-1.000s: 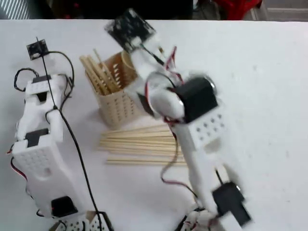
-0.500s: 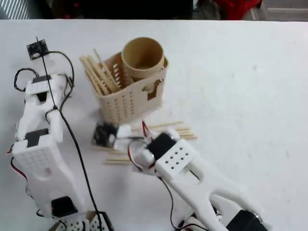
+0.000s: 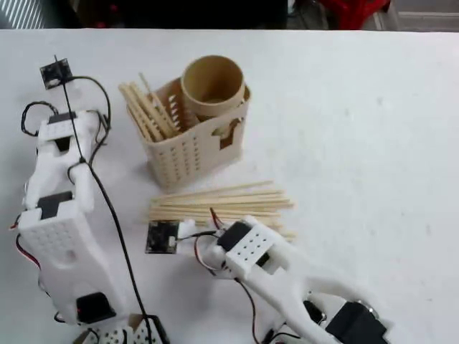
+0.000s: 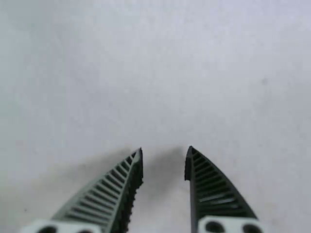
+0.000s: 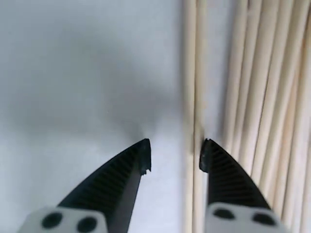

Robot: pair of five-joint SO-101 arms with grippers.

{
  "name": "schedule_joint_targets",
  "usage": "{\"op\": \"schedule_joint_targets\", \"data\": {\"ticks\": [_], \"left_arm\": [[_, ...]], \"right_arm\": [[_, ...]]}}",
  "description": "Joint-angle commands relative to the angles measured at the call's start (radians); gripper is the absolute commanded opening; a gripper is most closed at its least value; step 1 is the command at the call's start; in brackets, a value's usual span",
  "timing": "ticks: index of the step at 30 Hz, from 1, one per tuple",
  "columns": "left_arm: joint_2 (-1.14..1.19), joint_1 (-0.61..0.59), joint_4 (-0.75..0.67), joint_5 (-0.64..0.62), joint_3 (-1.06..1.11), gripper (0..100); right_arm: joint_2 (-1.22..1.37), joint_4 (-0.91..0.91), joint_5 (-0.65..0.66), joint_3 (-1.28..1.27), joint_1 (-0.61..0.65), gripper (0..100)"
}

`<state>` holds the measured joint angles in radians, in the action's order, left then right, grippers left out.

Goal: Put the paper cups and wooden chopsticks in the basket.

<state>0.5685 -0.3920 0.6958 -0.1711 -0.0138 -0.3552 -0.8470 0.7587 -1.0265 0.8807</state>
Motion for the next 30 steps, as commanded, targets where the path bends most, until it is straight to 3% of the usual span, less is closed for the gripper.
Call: {"op": "schedule_joint_targets", "data": {"ticks": [1, 6, 24, 30], "left_arm": [[-0.01, 0.016, 0.003, 0.009, -0.054, 16], [-0.01, 0.016, 0.003, 0.009, -0.054, 16], [-0.01, 0.016, 0.002, 0.009, -0.054, 16], [-0.01, 0.016, 0.002, 0.009, -0.054, 16]], "right_arm": [[-0.001, 0.01, 0.005, 0.003, 0.008, 14.3], [-0.001, 0.01, 0.003, 0.005, 0.008, 5.4], [0.001, 0.015, -0.02, 0.132, -0.193, 5.4], [-0.028, -0.119, -0.018, 0.1, -0.058, 20.4]]}}
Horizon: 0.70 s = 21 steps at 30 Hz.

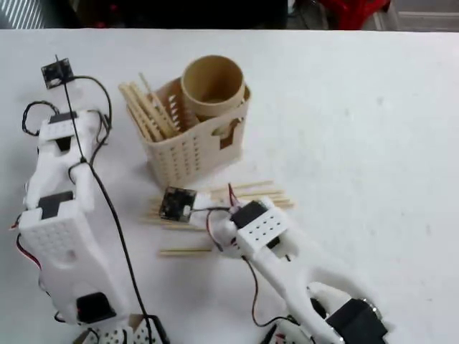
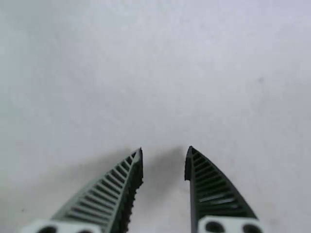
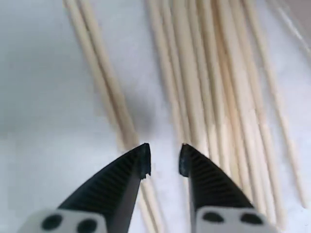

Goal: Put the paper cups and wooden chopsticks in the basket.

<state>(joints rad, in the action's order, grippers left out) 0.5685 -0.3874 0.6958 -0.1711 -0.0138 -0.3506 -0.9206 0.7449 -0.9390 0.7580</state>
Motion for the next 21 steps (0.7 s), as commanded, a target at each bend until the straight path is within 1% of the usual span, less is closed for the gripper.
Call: {"op": "schedule_joint_targets", "data": {"ticks": [1, 9, 12, 15, 21], "left_arm": [[-0.01, 0.012, 0.002, 0.009, -0.054, 16], [-0.01, 0.012, 0.003, 0.009, -0.054, 16], [-0.01, 0.012, 0.005, 0.009, -0.054, 16], [-0.01, 0.012, 0.005, 0.009, -0.052, 16], [-0.01, 0.012, 0.005, 0.009, -0.052, 16]], "right_arm": [[-0.042, -0.054, -0.008, 0.009, 0.084, 20.7], [-0.044, -0.05, -0.003, -0.005, 0.097, 9.4], [0.01, -0.03, 0.0, -0.006, 0.097, 9.4], [0.091, -0.008, 0.034, 0.0, 0.097, 9.2], [0.211, 0.007, 0.031, 0.066, 0.074, 9.1]]}}
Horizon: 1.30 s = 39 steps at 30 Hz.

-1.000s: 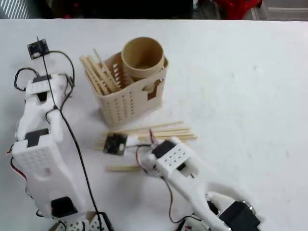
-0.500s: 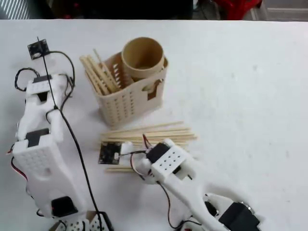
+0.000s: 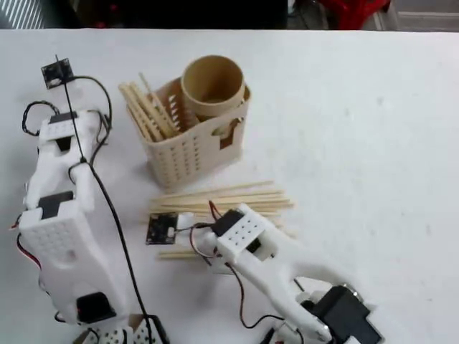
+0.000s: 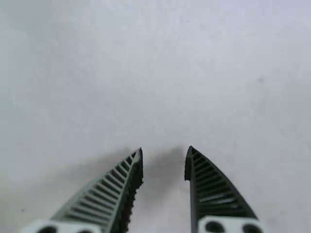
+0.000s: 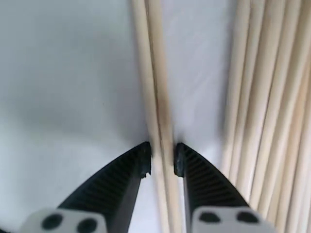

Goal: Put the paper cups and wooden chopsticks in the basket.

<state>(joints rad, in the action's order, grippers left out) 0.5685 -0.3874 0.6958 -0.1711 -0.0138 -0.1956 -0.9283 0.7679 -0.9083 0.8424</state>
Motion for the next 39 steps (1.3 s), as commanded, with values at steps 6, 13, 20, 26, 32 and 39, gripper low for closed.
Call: {"op": "schedule_joint_targets", "data": {"ticks": [6, 13, 20, 26, 32, 39], "left_arm": [[-0.01, 0.012, 0.005, 0.009, -0.052, 16], [-0.01, 0.012, 0.005, 0.009, -0.052, 16], [-0.01, 0.012, 0.005, 0.009, -0.052, 16], [-0.01, 0.012, 0.003, 0.009, -0.052, 16], [-0.01, 0.012, 0.003, 0.009, -0.052, 16], [-0.01, 0.012, 0.005, 0.009, -0.052, 16]], "right_arm": [[0.147, 0.015, -0.014, 0.161, -0.147, 7.8], [0.166, 0.039, -0.035, 0.29, -0.26, 6.0], [0.036, 0.035, -0.046, 0.292, -0.26, 6.1], [-0.027, -0.065, 0.066, 0.296, -0.259, 20.7], [-0.008, 0.044, 0.068, 0.267, -0.216, 21.6], [0.105, 0.194, 0.066, 0.207, -0.197, 14.0]]}}
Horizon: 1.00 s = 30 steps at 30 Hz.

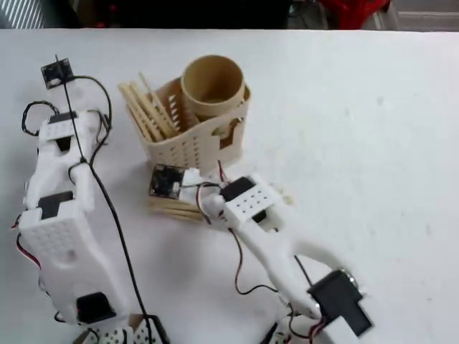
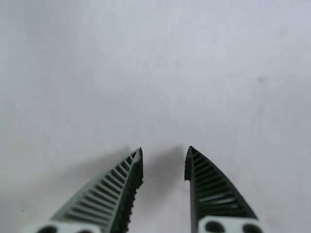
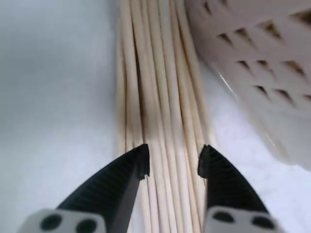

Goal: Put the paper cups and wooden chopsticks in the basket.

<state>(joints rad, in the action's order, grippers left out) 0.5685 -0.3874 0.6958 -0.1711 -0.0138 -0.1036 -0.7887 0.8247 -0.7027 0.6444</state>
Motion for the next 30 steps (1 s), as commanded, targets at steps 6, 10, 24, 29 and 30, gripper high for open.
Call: {"op": "schedule_joint_targets", "data": {"ticks": [6, 10, 24, 29, 30], "left_arm": [[-0.01, 0.013, 0.003, 0.009, -0.052, 16], [-0.01, 0.013, 0.003, 0.009, -0.052, 16], [-0.01, 0.013, -0.002, 0.009, -0.052, 16], [-0.01, 0.013, -0.002, 0.009, -0.052, 16], [-0.01, 0.013, -0.002, 0.009, -0.052, 16]], "right_arm": [[0.058, 0.096, 0.008, 0.0, -0.03, 13.6], [0.053, 0.099, 0.008, -0.002, -0.03, 6.4], [-0.136, -0.013, -0.005, 0.005, -0.085, 3.4], [-0.481, -0.182, -0.08, 0.003, -0.074, 3.6], [-0.555, -0.213, -0.097, 0.005, -0.064, 3.7]]}}
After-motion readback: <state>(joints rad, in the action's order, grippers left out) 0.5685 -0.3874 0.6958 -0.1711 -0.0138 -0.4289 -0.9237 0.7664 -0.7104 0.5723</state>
